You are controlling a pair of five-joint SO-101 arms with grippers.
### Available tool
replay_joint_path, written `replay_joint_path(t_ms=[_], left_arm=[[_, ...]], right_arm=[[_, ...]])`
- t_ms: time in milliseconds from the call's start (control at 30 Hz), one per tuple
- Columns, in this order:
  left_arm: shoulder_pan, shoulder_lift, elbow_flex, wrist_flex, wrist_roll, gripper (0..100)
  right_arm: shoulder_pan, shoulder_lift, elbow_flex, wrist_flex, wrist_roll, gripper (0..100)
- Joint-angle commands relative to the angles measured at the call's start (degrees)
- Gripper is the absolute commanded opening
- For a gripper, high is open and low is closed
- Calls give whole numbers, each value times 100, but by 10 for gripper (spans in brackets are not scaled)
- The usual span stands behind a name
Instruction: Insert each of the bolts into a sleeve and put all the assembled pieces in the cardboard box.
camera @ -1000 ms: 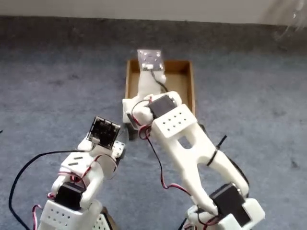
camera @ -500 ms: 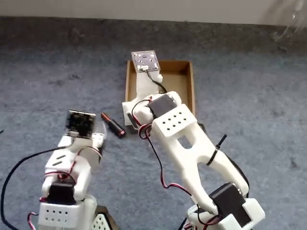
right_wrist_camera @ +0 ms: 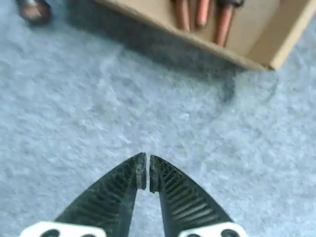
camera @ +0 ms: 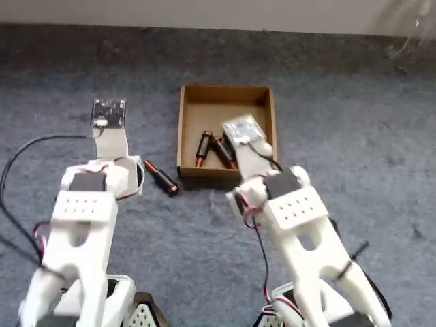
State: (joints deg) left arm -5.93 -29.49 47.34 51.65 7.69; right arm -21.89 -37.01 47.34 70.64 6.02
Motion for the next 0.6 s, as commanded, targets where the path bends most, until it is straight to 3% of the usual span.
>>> replay_joint_path(t_ms=[0,333,567], left_arm=[[163,1156,-1182,123,316,99],[690,3459,-3002,448,1556,99],[655,4066,-3152,536,1679,99]], right_arm=[[734,-998,954,-163,791,5],[1174,-2659,2993,-673,1459,5],[1174,-3020,3196,-673,1459,6]])
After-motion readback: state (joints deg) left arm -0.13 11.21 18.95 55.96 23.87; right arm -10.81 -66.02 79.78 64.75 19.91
